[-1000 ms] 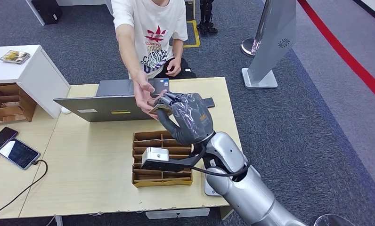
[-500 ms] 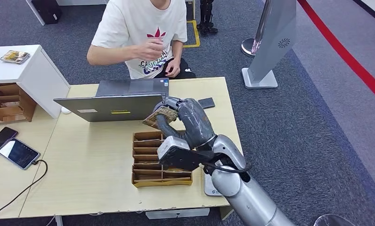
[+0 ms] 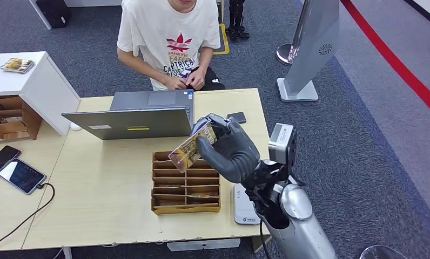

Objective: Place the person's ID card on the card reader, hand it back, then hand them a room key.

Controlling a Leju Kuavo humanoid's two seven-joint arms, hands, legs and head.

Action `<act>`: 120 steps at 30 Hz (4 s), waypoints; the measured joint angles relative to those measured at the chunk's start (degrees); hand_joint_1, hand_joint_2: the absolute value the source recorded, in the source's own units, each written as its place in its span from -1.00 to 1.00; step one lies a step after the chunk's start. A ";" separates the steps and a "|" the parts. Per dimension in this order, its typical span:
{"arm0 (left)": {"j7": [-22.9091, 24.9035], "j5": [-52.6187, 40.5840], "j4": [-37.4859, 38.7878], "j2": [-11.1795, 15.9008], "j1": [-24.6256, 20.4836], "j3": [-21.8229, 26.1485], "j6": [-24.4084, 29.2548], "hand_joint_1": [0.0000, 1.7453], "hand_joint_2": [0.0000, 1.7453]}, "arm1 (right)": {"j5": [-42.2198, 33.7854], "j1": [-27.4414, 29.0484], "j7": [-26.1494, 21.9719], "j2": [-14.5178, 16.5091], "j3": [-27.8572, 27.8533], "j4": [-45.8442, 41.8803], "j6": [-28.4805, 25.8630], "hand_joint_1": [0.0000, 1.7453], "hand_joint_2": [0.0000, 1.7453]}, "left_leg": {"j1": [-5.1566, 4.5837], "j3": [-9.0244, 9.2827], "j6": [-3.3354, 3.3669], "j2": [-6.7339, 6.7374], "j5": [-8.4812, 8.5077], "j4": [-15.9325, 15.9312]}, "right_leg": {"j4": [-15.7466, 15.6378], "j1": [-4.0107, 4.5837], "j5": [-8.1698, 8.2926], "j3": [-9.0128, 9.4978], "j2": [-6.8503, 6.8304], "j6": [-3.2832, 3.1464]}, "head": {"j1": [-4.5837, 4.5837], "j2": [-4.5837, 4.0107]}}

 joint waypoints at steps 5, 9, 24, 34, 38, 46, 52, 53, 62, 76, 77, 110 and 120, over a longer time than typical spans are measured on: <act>-0.29 0.94 0.00 0.09 0.15 0.01 0.22 -1.00 1.00 | -5.94 1.80 0.46 -3.20 -1.94 0.62 2.68 1.00 1.00 | 0.00 -0.01 0.00 -0.01 -0.01 0.01 | -0.01 0.00 0.00 0.01 -0.01 0.00 | 0.01 0.00; -0.74 1.99 0.00 0.10 0.41 0.02 0.34 -1.00 1.00 | -3.44 5.03 -0.50 -6.28 -4.34 1.61 1.41 1.00 1.00 | -0.01 -0.04 0.02 -0.02 -0.02 0.01 | -0.04 -0.01 -0.01 0.01 -0.02 0.01 | 0.01 0.00; -0.87 2.28 0.00 0.08 0.55 0.04 0.33 -1.00 1.00 | -2.36 7.88 -0.95 -9.08 -6.46 2.39 0.95 1.00 1.00 | 0.00 -0.04 0.02 0.00 -0.02 0.00 | -0.04 0.00 0.00 -0.02 0.00 0.01 | 0.02 0.00; -0.90 2.73 0.00 0.08 0.56 0.07 0.43 -1.00 1.00 | 0.53 8.28 -0.51 -9.49 -6.62 2.39 -1.47 1.00 1.00 | -0.01 -0.03 0.02 -0.01 -0.02 0.01 | -0.04 -0.01 -0.01 -0.02 -0.01 0.01 | 0.00 0.00; -1.16 3.97 0.00 -0.05 0.97 0.34 0.77 -1.00 1.00 | 9.34 11.58 -0.31 -10.32 -7.89 2.39 -8.23 1.00 1.00 | -0.01 -0.05 0.03 -0.04 -0.03 0.01 | -0.05 -0.01 -0.01 -0.01 -0.07 0.01 | 0.01 0.00; -1.28 5.11 0.00 -0.55 1.45 0.57 1.52 -1.00 1.00 | 28.96 19.23 4.84 -11.26 -9.46 3.08 -21.32 1.00 1.00 | -0.02 -0.08 0.11 -0.01 -0.12 0.00 | -0.07 -0.01 -0.04 -0.02 -0.05 0.04 | -0.01 0.00; -1.08 5.10 0.00 -0.92 1.44 0.57 1.52 -1.00 1.00 | 41.46 19.62 7.49 -10.62 -9.57 8.48 -27.56 1.00 1.00 | -0.02 -0.06 0.12 -0.01 -0.10 0.00 | -0.06 -0.01 -0.03 0.00 -0.05 0.04 | 0.00 0.00; -1.07 5.10 0.00 -0.94 1.44 0.57 1.51 -1.00 1.00 | 41.60 19.67 7.37 -10.46 -9.60 8.94 -27.50 1.00 1.00 | -0.02 -0.06 0.12 -0.01 -0.10 0.00 | -0.06 -0.01 -0.03 0.00 -0.05 0.04 | 0.00 0.00; -1.07 5.10 0.00 -0.95 1.44 0.57 1.47 -1.00 1.00 | 42.25 19.81 7.03 -9.79 -10.05 10.76 -26.76 1.00 1.00 | -0.02 -0.07 0.12 -0.01 -0.11 0.00 | -0.07 -0.01 -0.04 -0.01 -0.04 0.05 | 0.01 0.00; -0.84 4.58 0.00 -0.93 1.32 0.55 1.47 -1.00 1.00 | 46.09 16.14 8.04 -7.67 -8.62 15.11 -25.86 1.00 1.00 | -0.01 -0.06 0.12 -0.01 -0.09 0.00 | -0.06 -0.01 -0.04 0.01 -0.04 0.04 | 0.01 0.00; -0.82 4.57 0.00 -0.92 1.31 0.55 1.47 -1.00 1.00 | 46.27 15.92 8.11 -7.54 -8.56 15.62 -25.87 1.00 1.00 | -0.02 -0.07 0.12 -0.01 -0.09 0.00 | -0.06 -0.01 -0.04 0.01 -0.04 0.04 | 0.01 0.00; -0.72 5.25 0.00 -0.87 1.26 0.46 1.37 -1.00 1.00 | 53.04 14.81 10.69 -6.56 -7.58 23.58 -25.98 1.00 1.00 | -0.02 -0.02 0.13 0.00 -0.10 0.00 | -0.06 -0.01 -0.04 0.04 -0.02 0.05 | 0.01 0.00; -0.57 5.25 0.00 -0.76 1.26 0.44 1.38 -1.00 1.00 | 53.65 14.19 10.66 -6.54 -7.49 24.72 -25.84 1.00 1.00 | -0.02 0.09 0.13 0.02 -0.10 0.00 | -0.07 -0.01 -0.03 0.13 -0.02 0.05 | -0.01 0.00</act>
